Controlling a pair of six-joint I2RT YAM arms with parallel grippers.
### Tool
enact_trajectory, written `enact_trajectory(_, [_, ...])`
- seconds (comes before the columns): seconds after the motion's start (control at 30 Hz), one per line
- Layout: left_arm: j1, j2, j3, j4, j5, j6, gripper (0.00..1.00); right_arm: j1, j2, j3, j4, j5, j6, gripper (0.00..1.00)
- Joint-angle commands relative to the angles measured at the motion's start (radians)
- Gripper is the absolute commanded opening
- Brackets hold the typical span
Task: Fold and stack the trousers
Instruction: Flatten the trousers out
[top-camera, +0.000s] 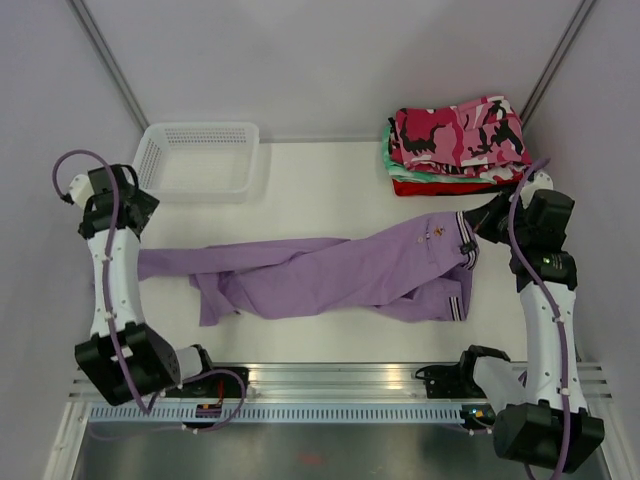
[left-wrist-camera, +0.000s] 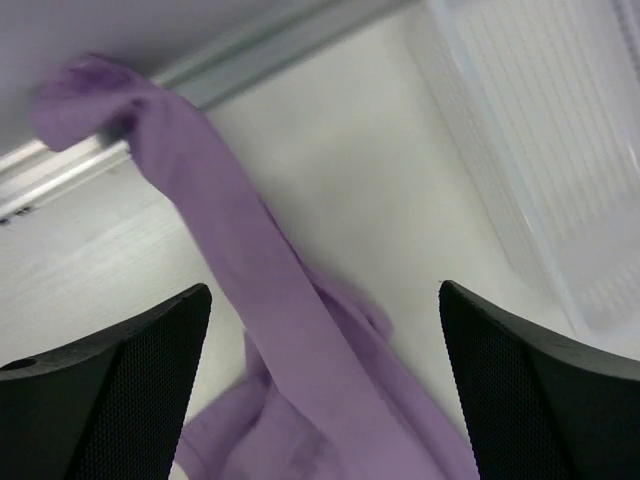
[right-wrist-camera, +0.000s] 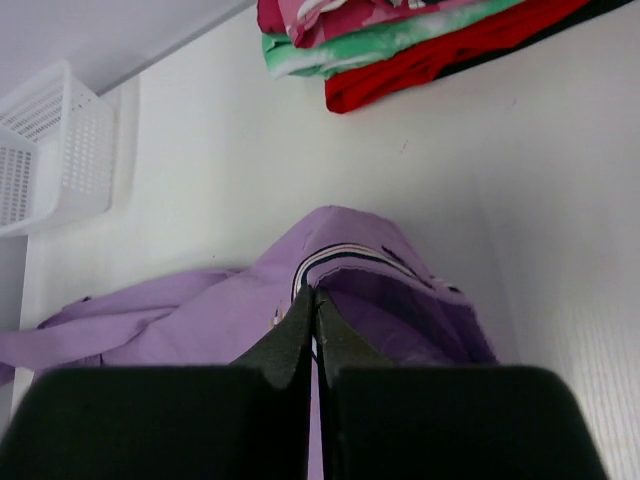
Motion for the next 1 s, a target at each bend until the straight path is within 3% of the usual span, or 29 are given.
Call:
enact_trajectory(0.0, [-0.207,-0.230,-0.062,-0.045,-0.005,0.032,1.00,-0.002,0.033,0.066,0.001,0.046,0.004,0.00])
enact_trajectory(0.2, [-0.531,-0.489,-0.362,-0.174,0.119,-0.237,1.00,-0.002,0.136,0.103,0.053,0.071,0.026,0.00])
enact_trajectory(0.3, [-0.608,-0.527,-0.532,-0.185,0.164,-0.305,0.97,-0.002,0.160,0.092,0.083,0.071,0.035,0.00])
enact_trajectory(0.47, [-0.704,-0.481,-0.628,-0.164,0.133,-0.394,0.95,-0.002,0.168,0.054,0.096,0.071,0.038,0.00])
enact_trajectory(0.6, [-0.705,-0.348,-0.663,-0.130,0.052,-0.421,0.92,-0.002,0.148,0.035,0.093,0.082,0.043,0.00])
enact_trajectory(0.7, [-0.705,-0.280,-0.630,-0.160,-0.034,-0.454,0.52,-0.002,0.128,0.043,0.070,0.102,0.032,0.00])
enact_trajectory(0.73, [-0.705,-0.289,-0.614,-0.180,-0.052,-0.466,0.21,-0.002,0.127,0.054,0.062,0.107,0.024,0.00])
enact_trajectory(0.77, [-0.705,-0.303,-0.593,-0.197,-0.081,-0.466,0.05,-0.002,0.124,0.061,0.044,0.113,0.018,0.00])
enact_trajectory(0.87, [-0.705,-0.373,-0.460,-0.292,-0.159,-0.428,0.02,-0.002,0.120,0.107,0.013,0.130,0.010,0.00])
enact_trajectory(0.97, [-0.704,-0.474,-0.230,-0.386,-0.252,-0.354,0.02,-0.002,0.120,0.162,-0.004,0.128,0.027,0.00])
